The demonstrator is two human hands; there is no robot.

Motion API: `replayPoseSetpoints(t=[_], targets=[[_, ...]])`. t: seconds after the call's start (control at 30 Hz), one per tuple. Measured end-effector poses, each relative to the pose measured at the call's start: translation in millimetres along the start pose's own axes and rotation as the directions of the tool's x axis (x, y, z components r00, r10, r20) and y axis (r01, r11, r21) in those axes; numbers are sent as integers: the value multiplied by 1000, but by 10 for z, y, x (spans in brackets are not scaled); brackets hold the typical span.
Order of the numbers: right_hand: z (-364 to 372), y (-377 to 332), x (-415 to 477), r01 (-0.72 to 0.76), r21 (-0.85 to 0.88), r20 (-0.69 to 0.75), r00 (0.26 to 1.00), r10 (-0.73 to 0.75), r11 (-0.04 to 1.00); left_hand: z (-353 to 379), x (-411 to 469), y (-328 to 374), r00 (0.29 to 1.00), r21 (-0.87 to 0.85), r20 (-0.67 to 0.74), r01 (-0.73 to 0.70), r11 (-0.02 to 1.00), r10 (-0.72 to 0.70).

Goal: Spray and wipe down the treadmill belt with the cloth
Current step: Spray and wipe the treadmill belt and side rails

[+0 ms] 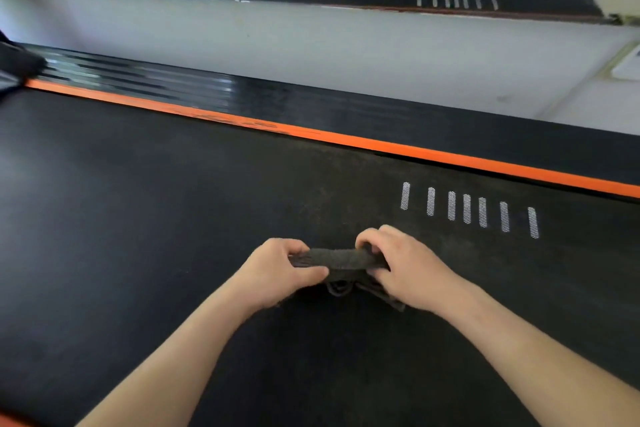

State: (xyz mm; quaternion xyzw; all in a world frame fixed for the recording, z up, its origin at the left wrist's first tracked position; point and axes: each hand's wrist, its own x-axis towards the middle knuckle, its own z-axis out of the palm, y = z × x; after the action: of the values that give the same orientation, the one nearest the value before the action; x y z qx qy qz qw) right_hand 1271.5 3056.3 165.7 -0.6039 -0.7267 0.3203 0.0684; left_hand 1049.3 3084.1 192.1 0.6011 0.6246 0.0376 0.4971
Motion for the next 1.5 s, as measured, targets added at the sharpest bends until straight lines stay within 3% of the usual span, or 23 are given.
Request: replayPoseSetpoints(t=[0.13,0.23,0.3,0.4,0.47,0.53,0.63,0.67,0.73,0.77,0.83,0.9,0.93,0.97,1.03,1.1,1.13,1.27,1.4,1.5], targets=[[-408,59,160,10,-76,-78,997,-16,997,-205,73,162,971,108,-223,-68,992,91],[-732,40,322,23,-35,-200,979,-29,999,-336,186,380,884,213,-417,-132,968,212],[-932,-4,404,63,-31,-428,901,-70,998,-439,241,583,776,270,-532,-224,937,339],[-1126,-69,427,89,-85,-697,707,-123,992,-547,255,852,544,449,-614,-355,820,571],[-1154,-58,355,131,-122,-752,635,-178,984,-568,233,899,394,553,-614,-403,729,683],[-1057,45,245,170,-168,-735,635,-238,971,-540,242,769,349,595,-582,-433,677,734],[-661,366,63,147,-284,-597,746,-295,948,-285,267,299,446,673,-411,-440,595,795],[-522,446,-12,136,-319,-478,831,-283,938,-175,260,103,497,695,-335,-443,566,801],[-279,530,-172,112,-385,-108,980,-165,916,26,231,-240,639,717,-138,-463,521,757],[-197,524,-261,111,-406,70,993,-90,907,85,164,-333,736,702,-27,-467,537,677],[-121,405,-427,78,-339,401,913,69,938,171,-7,-402,901,706,209,-408,579,380],[-171,260,-438,18,-240,591,796,132,971,276,-74,-360,933,760,347,-338,555,93],[-188,206,-386,-5,-223,586,798,138,975,338,-89,-311,936,789,350,-308,531,23],[-184,163,-293,-17,-212,509,852,125,977,409,-87,-253,949,806,313,-282,521,30],[-1,134,-57,-15,-155,222,974,50,988,587,1,-212,966,787,164,-251,563,202],[307,91,89,11,-137,-10,1000,-13,990,779,157,-275,918,712,-21,-265,650,397],[495,80,122,19,-186,-58,998,-30,982,864,236,-343,907,684,-56,-270,677,418],[1037,203,86,-64,-321,-111,993,30,945,1082,365,-670,926,684,-98,-203,701,365],[995,409,318,-18,-404,-186,981,-62,915,1053,608,-715,882,702,-121,-248,668,455],[782,588,693,-66,-409,-218,976,-27,910,911,1033,-501,879,699,-110,-263,665,463]])
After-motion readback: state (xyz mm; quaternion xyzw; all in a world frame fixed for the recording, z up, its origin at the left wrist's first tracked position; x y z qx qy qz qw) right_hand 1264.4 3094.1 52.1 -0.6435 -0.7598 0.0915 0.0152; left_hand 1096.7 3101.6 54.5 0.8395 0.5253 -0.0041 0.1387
